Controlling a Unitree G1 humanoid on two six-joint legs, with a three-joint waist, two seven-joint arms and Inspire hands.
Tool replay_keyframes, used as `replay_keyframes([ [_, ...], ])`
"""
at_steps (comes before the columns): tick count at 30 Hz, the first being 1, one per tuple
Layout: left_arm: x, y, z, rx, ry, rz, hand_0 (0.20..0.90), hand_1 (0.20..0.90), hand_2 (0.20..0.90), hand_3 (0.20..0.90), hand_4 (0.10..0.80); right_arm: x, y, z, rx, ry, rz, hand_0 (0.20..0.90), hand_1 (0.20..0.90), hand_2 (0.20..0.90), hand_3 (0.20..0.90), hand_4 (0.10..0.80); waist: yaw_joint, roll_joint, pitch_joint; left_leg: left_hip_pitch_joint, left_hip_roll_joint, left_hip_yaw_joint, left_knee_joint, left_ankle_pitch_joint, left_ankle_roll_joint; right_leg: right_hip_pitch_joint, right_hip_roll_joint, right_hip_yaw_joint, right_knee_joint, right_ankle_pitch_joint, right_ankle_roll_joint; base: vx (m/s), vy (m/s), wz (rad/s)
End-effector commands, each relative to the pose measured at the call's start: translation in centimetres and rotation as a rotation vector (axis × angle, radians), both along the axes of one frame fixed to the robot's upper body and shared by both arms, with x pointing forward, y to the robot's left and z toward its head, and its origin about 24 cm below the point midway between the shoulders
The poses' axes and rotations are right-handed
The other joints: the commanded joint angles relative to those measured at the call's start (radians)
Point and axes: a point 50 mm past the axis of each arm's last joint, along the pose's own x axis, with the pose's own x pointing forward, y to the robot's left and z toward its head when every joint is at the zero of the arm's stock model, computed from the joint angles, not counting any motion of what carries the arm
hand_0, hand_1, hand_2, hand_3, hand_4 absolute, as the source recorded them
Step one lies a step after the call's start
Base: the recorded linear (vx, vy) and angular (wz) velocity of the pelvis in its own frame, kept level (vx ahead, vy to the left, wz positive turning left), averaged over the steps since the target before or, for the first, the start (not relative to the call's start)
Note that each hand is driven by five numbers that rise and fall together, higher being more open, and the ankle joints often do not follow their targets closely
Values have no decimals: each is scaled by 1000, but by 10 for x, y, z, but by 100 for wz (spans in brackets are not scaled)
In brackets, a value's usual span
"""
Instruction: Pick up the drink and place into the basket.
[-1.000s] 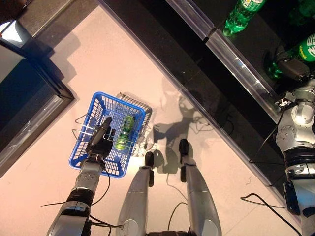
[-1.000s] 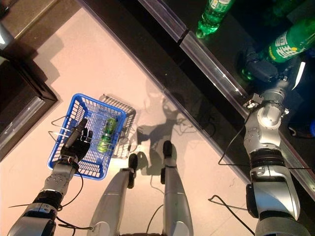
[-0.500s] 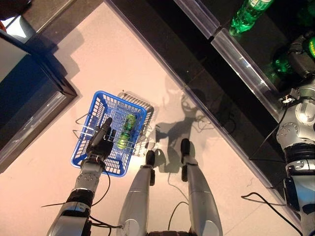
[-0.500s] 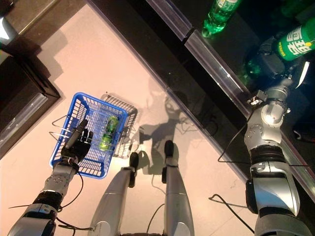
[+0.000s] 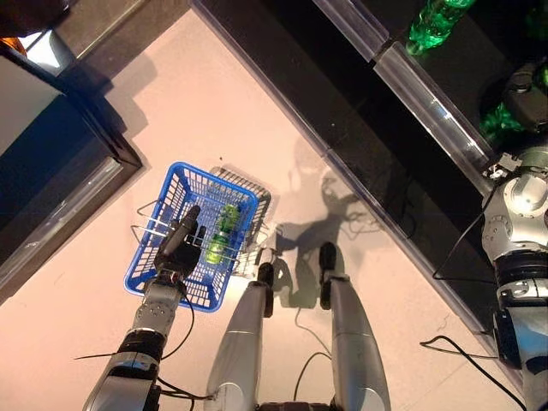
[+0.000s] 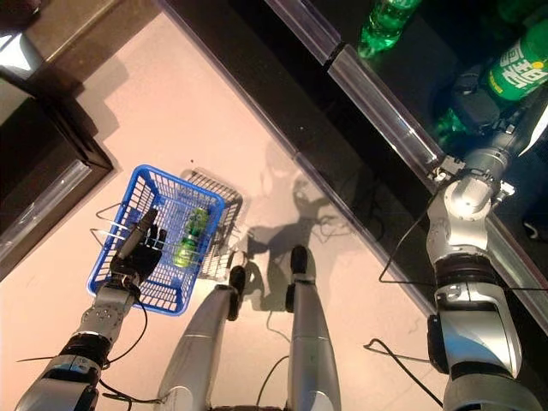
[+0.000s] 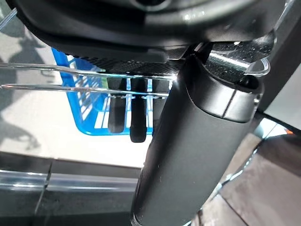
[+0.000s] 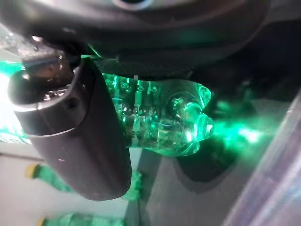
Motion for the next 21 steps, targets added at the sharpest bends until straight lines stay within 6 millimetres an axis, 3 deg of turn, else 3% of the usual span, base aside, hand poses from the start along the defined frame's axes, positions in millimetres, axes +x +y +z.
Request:
replay_keyframes([
  [1, 11, 13, 63, 53, -367, 38, 300, 300, 300, 200, 100, -45, 16, 93, -302, -425, -27, 300, 300, 300, 200, 100, -9, 36, -24, 1, -35, -28, 22, -49, 49, 75, 18, -72, 91, -148, -10, -48, 87, 0],
  [6, -1, 5, 50, 47, -367, 41, 300, 300, 300, 200, 100, -56, 35, 82, -358, -431, 25, 300, 300, 300, 200, 100, -24, 30, -33, 35, -44, -12, 34, -65, 51, 102, 31, -45, 80, -135, -3, -34, 106, -3],
  [10, -9, 6, 40, 47, -355, 48, 300, 300, 300, 200, 100, -60, 37, 66, -363, -401, 74, 300, 300, 300, 200, 100, -36, 23, -53, 91, -52, -6, 4, -59, 51, 151, 35, -20, 32, -108, 7, 24, 98, -5],
  [17, -24, 17, 30, 66, -327, 71, 300, 300, 300, 200, 100, -65, 44, 16, -326, -266, 195, 300, 300, 300, 200, 100, -55, 2, -109, 264, -56, -7, -182, 12, 41, 296, 18, 16, -171, -13, 50, 53, 60, -5],
  [21, -27, 17, 29, 73, -325, 75, 300, 300, 300, 200, 100, -68, 51, -3, -319, -209, 256, 300, 300, 300, 200, 100, -54, -9, -139, 350, -51, -18, -275, 46, 40, 370, 6, 10, -249, 11, 69, 32, 21, -2],
])
